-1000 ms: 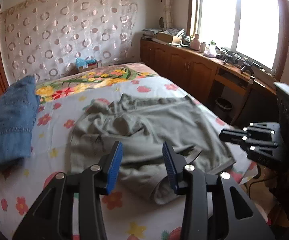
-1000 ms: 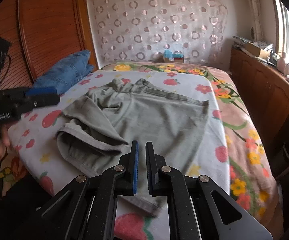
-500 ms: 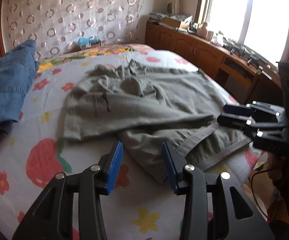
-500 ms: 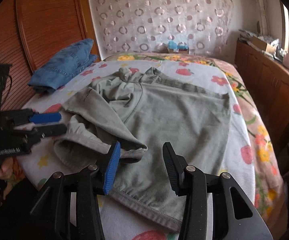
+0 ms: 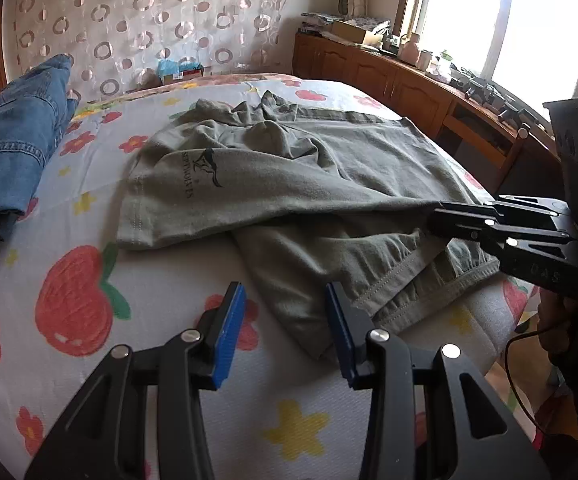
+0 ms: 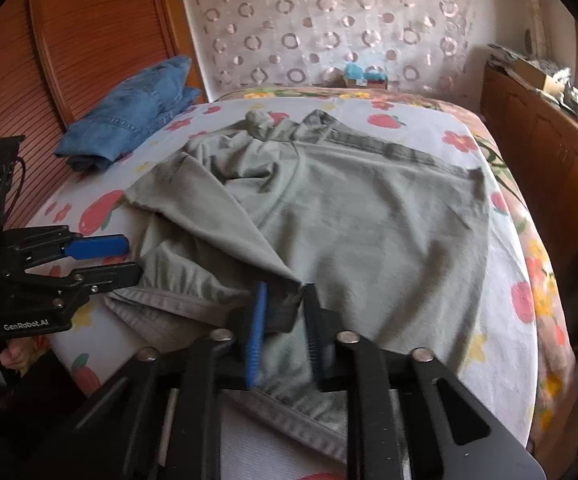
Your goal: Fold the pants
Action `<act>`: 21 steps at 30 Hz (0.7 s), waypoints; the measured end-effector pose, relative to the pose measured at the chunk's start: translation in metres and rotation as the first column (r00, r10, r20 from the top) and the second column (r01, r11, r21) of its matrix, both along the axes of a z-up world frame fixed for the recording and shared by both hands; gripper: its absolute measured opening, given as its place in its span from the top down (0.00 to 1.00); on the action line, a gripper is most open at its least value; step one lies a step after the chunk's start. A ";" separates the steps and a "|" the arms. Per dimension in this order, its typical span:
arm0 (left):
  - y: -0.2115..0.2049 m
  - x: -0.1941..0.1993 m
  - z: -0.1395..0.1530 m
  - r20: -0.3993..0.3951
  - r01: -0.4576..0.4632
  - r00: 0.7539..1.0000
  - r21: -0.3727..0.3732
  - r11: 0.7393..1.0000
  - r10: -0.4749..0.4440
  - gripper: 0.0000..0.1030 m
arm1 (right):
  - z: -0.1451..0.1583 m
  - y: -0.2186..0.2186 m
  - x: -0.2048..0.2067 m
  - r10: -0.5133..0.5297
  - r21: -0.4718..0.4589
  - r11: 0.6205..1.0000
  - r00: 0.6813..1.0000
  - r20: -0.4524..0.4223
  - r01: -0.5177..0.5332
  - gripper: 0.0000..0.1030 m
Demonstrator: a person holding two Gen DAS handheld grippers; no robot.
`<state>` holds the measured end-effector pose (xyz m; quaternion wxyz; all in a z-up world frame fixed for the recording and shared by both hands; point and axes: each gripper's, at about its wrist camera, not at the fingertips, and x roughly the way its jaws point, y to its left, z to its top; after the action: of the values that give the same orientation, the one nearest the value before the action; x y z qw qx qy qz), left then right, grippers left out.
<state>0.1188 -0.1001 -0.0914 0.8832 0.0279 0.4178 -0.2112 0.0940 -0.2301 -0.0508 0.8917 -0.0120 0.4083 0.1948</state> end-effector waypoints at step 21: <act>0.002 -0.014 0.033 0.084 -0.008 0.996 -0.076 0.997 0.014 0.61 | 0.073 -0.023 -0.047 -0.023 0.015 1.000 0.974 0.225 0.020 0.97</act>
<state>0.1049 -0.0981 -0.0586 0.9017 0.0013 0.3720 -0.2204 0.0468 -0.2528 0.0226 0.9344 -0.0238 0.3034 0.1850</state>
